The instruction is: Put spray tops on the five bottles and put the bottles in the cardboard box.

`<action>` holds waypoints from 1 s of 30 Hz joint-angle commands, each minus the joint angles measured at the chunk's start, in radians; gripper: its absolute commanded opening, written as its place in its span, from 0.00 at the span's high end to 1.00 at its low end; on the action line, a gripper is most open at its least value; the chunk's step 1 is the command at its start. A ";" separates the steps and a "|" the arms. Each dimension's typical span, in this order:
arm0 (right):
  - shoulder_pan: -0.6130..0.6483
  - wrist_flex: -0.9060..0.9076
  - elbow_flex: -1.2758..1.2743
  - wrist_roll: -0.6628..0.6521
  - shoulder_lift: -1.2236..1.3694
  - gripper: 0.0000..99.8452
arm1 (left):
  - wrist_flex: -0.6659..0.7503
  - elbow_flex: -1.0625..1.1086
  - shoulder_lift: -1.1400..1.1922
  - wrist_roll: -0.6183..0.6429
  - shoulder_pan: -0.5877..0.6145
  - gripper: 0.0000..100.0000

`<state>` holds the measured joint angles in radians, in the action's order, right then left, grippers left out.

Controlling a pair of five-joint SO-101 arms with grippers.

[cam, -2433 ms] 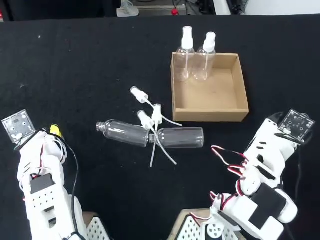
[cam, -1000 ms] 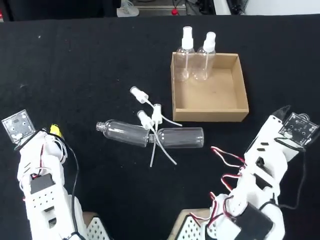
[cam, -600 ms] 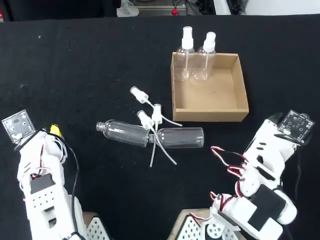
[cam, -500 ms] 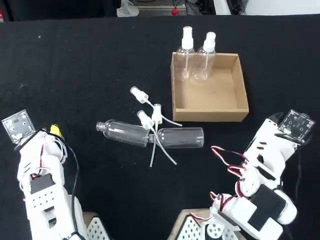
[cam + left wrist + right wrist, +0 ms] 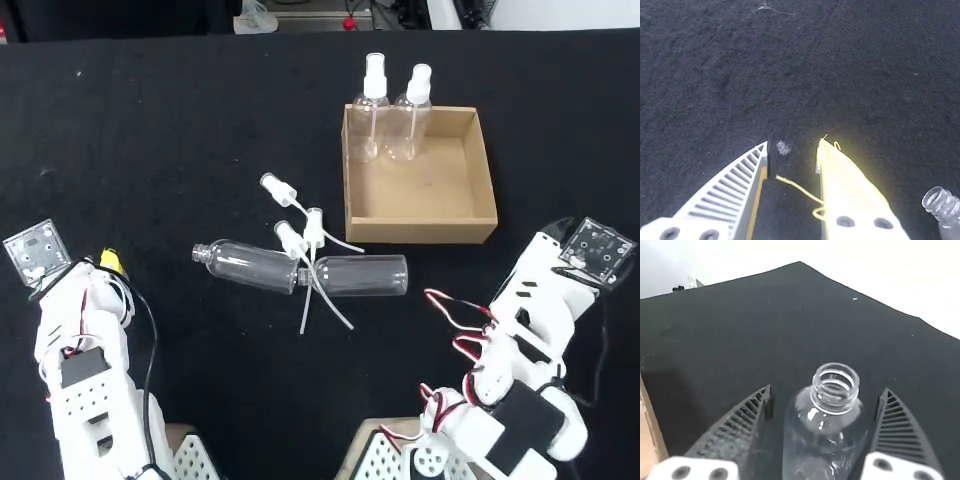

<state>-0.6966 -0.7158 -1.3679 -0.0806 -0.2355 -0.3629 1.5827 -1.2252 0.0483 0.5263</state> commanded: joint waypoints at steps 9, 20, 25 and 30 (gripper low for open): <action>0.006 0.002 0.002 -0.003 -0.041 0.70 | 0.021 -0.016 -0.012 0.008 -0.013 0.84; 0.012 -0.005 -0.010 -0.005 -0.041 0.70 | 0.021 -0.015 -0.012 0.008 -0.013 0.84; 0.011 0.002 0.022 -0.002 -0.039 0.70 | 0.021 -0.015 -0.012 0.008 -0.013 0.84; 0.012 0.002 0.018 -0.005 -0.039 0.70 | 0.021 -0.015 -0.012 0.008 -0.013 0.84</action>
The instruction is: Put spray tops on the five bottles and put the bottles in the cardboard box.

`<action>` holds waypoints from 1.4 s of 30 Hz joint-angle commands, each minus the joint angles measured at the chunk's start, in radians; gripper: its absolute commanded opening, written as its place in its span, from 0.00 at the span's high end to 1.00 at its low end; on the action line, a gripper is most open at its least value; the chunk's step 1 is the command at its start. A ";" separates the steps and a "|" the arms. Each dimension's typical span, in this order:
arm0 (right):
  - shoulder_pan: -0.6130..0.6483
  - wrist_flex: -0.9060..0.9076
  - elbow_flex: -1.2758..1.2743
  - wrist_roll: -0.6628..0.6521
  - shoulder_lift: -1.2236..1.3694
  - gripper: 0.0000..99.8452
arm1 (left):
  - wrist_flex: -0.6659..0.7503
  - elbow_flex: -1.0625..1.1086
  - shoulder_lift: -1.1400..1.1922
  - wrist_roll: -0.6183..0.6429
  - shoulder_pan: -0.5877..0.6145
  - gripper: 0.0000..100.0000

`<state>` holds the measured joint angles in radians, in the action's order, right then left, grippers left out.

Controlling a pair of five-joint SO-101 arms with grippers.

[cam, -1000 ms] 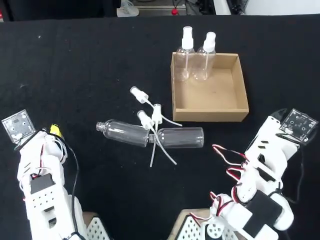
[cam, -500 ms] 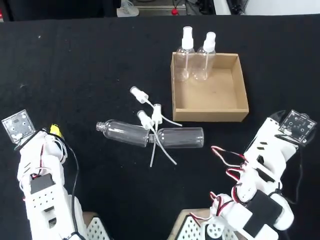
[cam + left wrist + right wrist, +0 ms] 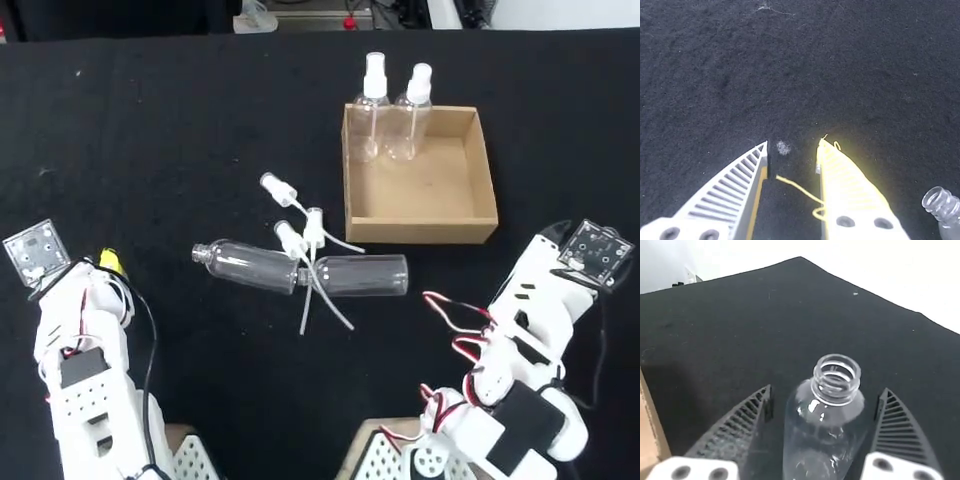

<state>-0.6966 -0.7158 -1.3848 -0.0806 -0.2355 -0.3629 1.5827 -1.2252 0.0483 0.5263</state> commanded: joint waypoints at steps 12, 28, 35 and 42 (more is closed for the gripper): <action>0.012 0.002 0.039 -0.009 -0.039 0.80 | 0.021 -0.015 -0.012 0.008 -0.013 0.84; -0.110 -0.006 0.065 -0.008 -0.050 0.94 | 0.021 -0.015 -0.012 0.008 -0.013 0.84; -0.127 0.181 0.070 -0.028 -0.168 0.96 | 0.021 -0.015 -0.012 0.008 -0.013 0.84; -0.083 1.025 0.278 -0.077 -0.607 0.99 | 0.021 -0.015 -0.012 0.008 -0.013 0.84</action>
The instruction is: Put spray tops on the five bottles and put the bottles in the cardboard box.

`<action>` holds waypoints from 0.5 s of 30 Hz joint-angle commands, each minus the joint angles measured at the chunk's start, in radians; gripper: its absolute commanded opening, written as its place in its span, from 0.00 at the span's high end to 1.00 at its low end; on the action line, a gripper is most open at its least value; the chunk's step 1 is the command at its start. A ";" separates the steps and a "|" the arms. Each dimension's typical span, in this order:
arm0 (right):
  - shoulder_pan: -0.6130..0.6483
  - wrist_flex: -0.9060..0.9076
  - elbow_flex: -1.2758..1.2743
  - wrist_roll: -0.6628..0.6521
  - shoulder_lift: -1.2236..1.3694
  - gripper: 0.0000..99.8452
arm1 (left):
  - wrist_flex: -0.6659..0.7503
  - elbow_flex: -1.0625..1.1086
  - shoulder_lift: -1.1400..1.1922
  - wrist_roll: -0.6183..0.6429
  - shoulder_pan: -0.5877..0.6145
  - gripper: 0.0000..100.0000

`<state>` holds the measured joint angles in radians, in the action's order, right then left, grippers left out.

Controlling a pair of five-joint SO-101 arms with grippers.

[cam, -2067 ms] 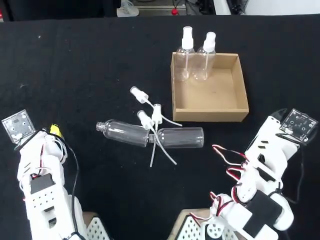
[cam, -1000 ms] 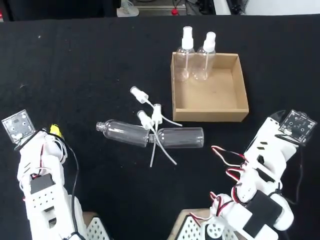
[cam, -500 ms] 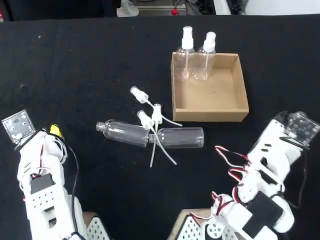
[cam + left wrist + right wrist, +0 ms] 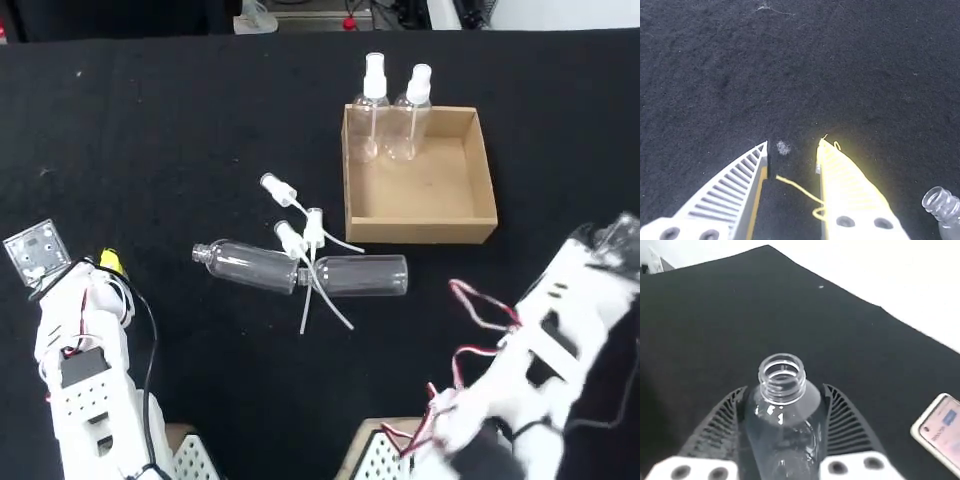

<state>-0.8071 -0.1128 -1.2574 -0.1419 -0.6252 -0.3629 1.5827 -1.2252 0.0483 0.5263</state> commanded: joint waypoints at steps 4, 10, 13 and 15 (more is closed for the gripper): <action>0.160 0.884 0.312 -0.018 -0.444 0.99 | 0.021 -0.015 -0.012 0.008 -0.013 0.84; 0.470 1.174 0.435 -0.018 -0.533 0.99 | 0.021 -0.013 -0.012 0.008 -0.013 0.84; 0.661 1.286 0.455 -0.034 -0.519 0.99 | 0.021 -0.013 -0.012 0.008 -0.013 0.84; 0.807 1.336 0.456 -0.101 -0.510 0.99 | 0.021 -0.013 -0.012 0.008 -0.013 0.84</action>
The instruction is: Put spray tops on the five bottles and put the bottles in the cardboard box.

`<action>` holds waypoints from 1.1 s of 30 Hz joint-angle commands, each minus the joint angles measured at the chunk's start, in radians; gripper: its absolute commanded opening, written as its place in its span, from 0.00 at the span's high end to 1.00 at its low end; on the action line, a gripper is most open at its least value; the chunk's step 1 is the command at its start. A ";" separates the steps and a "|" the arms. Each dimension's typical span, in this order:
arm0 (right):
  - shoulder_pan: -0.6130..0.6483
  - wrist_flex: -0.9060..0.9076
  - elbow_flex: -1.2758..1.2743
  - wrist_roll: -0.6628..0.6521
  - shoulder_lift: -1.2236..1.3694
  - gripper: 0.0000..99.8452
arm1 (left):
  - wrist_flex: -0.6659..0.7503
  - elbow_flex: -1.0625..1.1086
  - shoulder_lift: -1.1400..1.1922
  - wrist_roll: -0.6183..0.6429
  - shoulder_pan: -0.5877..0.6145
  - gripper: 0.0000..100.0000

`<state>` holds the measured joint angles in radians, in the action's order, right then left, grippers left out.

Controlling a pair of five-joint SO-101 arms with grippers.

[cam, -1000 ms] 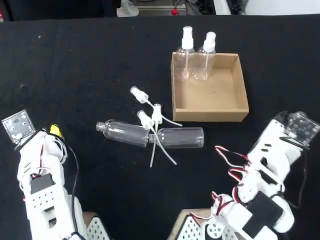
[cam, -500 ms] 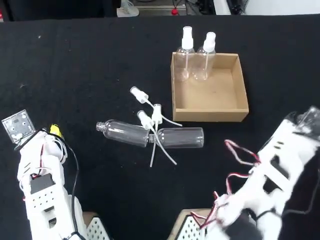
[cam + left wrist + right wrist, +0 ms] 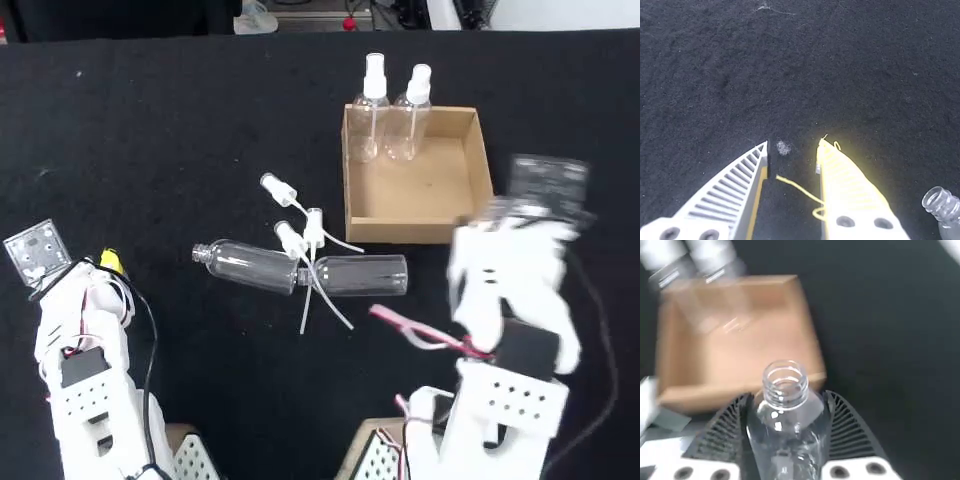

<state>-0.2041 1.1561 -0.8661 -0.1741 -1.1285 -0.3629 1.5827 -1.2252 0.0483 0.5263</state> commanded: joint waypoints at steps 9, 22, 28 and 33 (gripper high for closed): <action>0.612 0.127 0.096 -0.104 -0.008 0.99 | 0.021 -0.013 -0.012 0.008 -0.013 0.84; 0.776 0.106 0.076 -0.143 -0.008 0.99 | 0.020 -0.013 -0.012 -0.006 -0.013 0.84; 0.738 -0.049 -0.041 -0.031 -0.036 0.99 | 0.006 -0.018 -0.005 -0.083 -0.015 0.84; 0.741 0.014 -0.071 -0.029 -0.214 0.99 | -0.135 -0.105 -0.002 -0.083 -0.008 0.84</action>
<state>0.5508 1.1561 -0.9337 -0.2125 -1.2313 -0.4258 1.5719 -1.2236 -0.0222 0.5247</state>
